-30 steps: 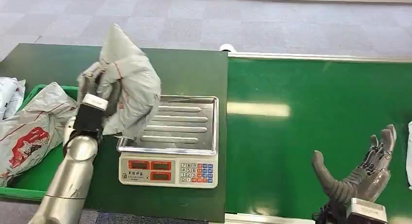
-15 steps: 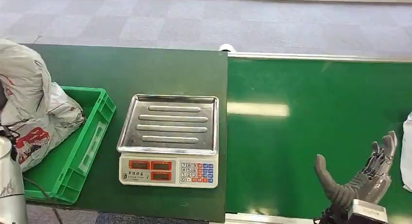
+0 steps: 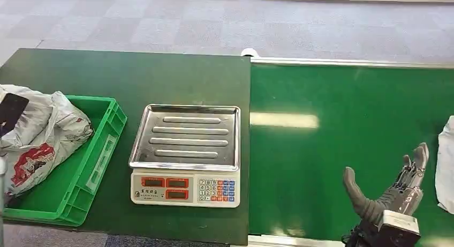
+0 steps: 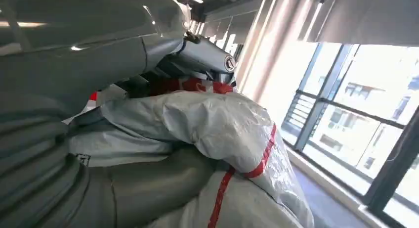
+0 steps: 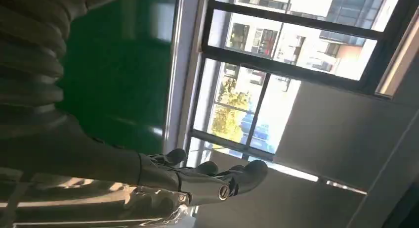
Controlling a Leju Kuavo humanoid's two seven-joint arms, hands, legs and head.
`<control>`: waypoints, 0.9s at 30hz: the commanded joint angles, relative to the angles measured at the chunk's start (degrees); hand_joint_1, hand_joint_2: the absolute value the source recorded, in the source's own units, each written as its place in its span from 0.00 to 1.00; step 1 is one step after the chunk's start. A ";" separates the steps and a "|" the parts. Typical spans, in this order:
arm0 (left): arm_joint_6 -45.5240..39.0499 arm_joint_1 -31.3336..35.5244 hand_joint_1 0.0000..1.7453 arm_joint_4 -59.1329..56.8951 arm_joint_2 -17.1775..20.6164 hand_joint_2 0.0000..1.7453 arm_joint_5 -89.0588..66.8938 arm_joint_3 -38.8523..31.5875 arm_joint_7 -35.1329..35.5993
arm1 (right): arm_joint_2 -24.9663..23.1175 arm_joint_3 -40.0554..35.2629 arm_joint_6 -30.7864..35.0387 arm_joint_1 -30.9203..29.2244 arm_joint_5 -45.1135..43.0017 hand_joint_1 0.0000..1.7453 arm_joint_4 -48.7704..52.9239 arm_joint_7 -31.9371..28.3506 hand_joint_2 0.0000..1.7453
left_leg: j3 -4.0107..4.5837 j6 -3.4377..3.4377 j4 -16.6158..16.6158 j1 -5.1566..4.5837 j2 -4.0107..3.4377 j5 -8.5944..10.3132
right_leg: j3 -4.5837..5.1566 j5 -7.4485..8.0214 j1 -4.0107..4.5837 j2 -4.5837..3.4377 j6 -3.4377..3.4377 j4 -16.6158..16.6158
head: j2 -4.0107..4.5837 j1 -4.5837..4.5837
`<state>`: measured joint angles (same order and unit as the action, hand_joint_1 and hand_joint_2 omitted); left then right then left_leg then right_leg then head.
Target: Moved the parcel from conveyor to table for the left to box.
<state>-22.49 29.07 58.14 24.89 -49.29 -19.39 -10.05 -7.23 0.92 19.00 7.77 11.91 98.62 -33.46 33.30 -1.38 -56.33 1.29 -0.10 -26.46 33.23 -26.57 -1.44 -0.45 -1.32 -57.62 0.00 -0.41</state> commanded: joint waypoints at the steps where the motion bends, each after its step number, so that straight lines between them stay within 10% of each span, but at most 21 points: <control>1: 0.66 2.72 0.53 -7.00 0.33 1.00 -0.25 -0.48 0.99 | -0.30 1.27 -0.04 -1.50 0.33 0.00 -4.18 0.16 1.00 | -0.11 0.06 0.06 0.02 0.11 0.00 | -0.14 -0.03 0.05 0.13 0.10 0.06 | 0.00 0.00; 5: 2.49 1.28 0.75 -4.92 -1.76 1.00 -2.69 -2.63 6.73 | -0.81 1.62 0.47 -1.16 1.72 0.00 -3.74 1.06 1.00 | -0.08 0.04 0.05 0.01 0.09 0.00 | -0.10 -0.01 0.03 0.09 0.07 0.05 | 0.00 0.00; 6: 2.78 1.03 0.49 -4.28 -2.07 1.00 -3.03 -2.85 7.38 | -0.95 1.65 0.52 -1.05 1.88 0.00 -3.76 1.27 1.00 | -0.14 0.08 0.10 0.01 0.10 0.01 | -0.16 0.00 0.04 0.11 0.12 0.10 | 0.00 -0.02; 7: 3.01 0.58 0.00 -2.83 -2.74 1.00 -2.53 -3.38 7.61 | -1.19 1.80 0.66 -0.85 2.06 0.00 -3.61 1.46 1.00 | -0.10 0.05 0.08 0.01 0.08 0.00 | -0.12 0.01 0.04 0.09 0.09 0.09 | 0.00 -0.02; 16: -0.86 -1.93 0.00 10.86 -6.78 1.00 2.58 -3.77 5.73 | -1.49 1.41 1.67 -0.45 3.01 0.00 -4.06 1.75 1.00 | -0.06 0.04 0.04 0.03 0.11 -0.02 | -0.10 -0.01 0.05 0.13 0.06 0.08 | 0.00 -0.02; 27: -11.44 -5.95 0.00 27.04 -12.46 1.00 26.76 -2.44 -13.90 | -0.93 0.63 3.30 0.08 2.32 0.00 -4.70 1.12 1.00 | -0.14 0.09 0.09 0.02 0.16 -0.01 | -0.21 -0.01 0.05 0.18 0.09 0.15 | 0.00 -0.02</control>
<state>-32.88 24.90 74.82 19.39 -36.47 -21.38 -14.37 -8.61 1.22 21.64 7.77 14.86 97.09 -31.93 33.29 -1.42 -56.33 1.30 -0.08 -26.50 33.24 -26.58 -1.44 -0.44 -1.31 -57.62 0.00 -0.44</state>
